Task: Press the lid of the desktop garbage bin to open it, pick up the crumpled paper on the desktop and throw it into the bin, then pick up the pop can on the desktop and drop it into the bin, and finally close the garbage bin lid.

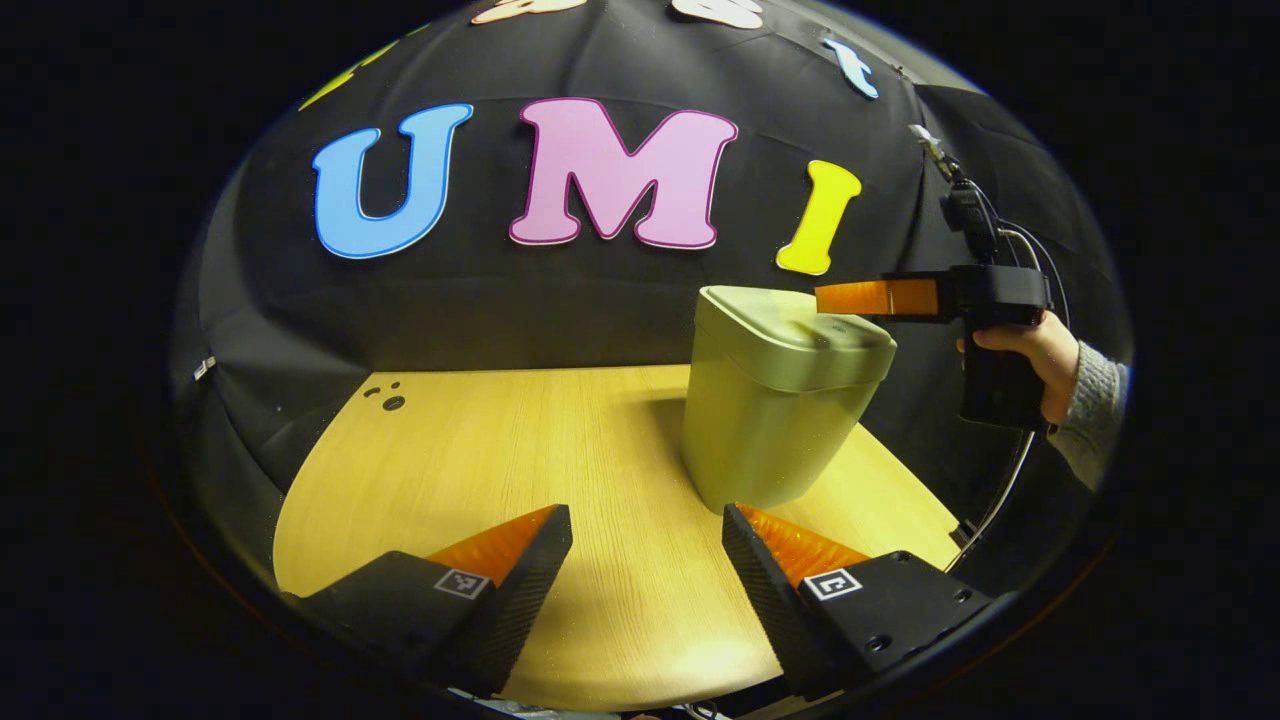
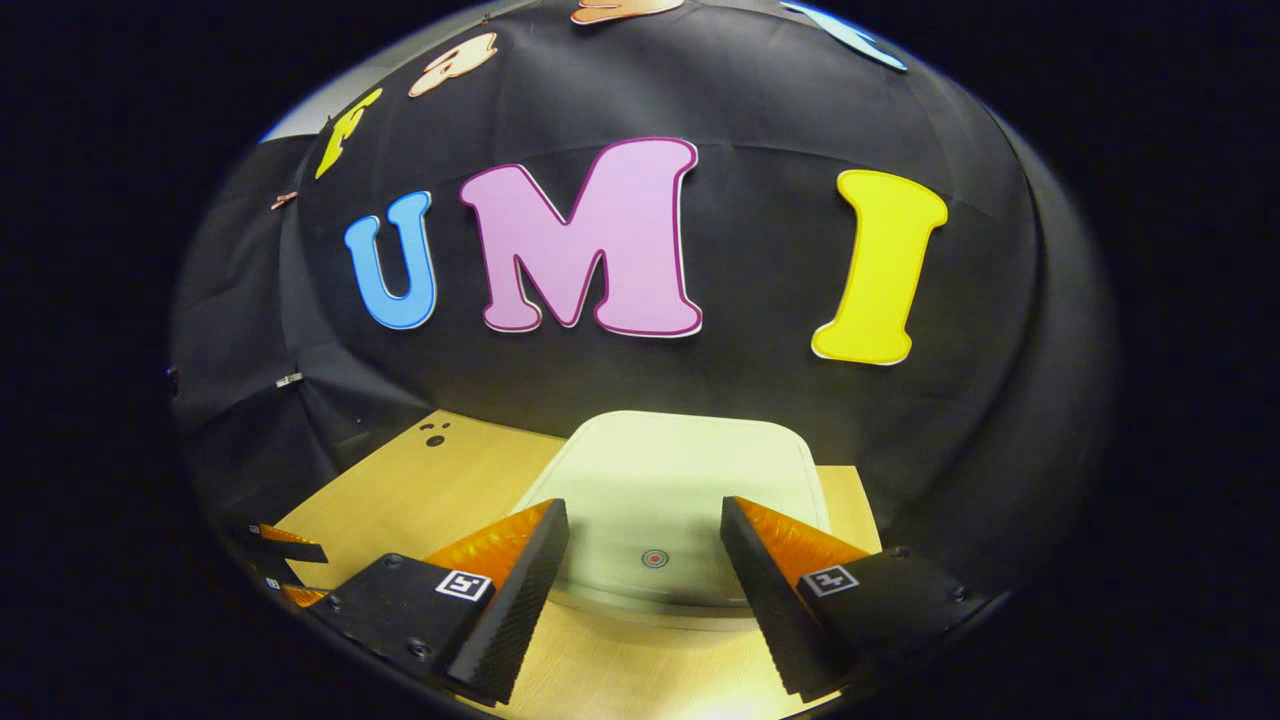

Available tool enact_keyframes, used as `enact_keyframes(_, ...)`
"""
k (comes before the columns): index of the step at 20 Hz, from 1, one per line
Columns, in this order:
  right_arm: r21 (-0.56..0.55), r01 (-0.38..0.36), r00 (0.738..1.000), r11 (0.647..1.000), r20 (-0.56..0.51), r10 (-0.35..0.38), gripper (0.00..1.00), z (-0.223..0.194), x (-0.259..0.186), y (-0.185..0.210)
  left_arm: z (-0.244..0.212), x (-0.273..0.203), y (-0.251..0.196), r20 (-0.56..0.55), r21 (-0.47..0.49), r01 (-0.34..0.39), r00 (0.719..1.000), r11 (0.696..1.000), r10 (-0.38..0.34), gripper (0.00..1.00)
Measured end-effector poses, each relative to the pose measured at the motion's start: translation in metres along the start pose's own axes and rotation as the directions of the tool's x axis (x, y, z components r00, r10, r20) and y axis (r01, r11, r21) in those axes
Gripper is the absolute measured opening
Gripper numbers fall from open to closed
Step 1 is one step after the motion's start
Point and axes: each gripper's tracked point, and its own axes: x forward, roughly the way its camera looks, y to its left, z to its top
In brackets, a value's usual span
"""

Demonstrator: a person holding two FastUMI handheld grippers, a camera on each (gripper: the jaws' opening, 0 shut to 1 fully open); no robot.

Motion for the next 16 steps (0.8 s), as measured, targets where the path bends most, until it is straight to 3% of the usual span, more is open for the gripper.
enact_keyframes(10, 0.029, -0.084, 0.995, 0.996, 0.055, 0.082, 0.96, -0.01, -0.054, 0.061, -0.003, 0.001, 0.001, -0.011, 0.003, -0.002, 1.0, 1.0, 0.002, 0.98)
enact_keyframes(16, 0.042, -0.108, 0.994, 0.993, 0.026, 0.107, 0.96, -0.05, -0.069, 0.081, -0.004, 0.001, 0.004, -0.015, 0.004, -0.006, 1.0, 1.0, 0.006, 0.98)
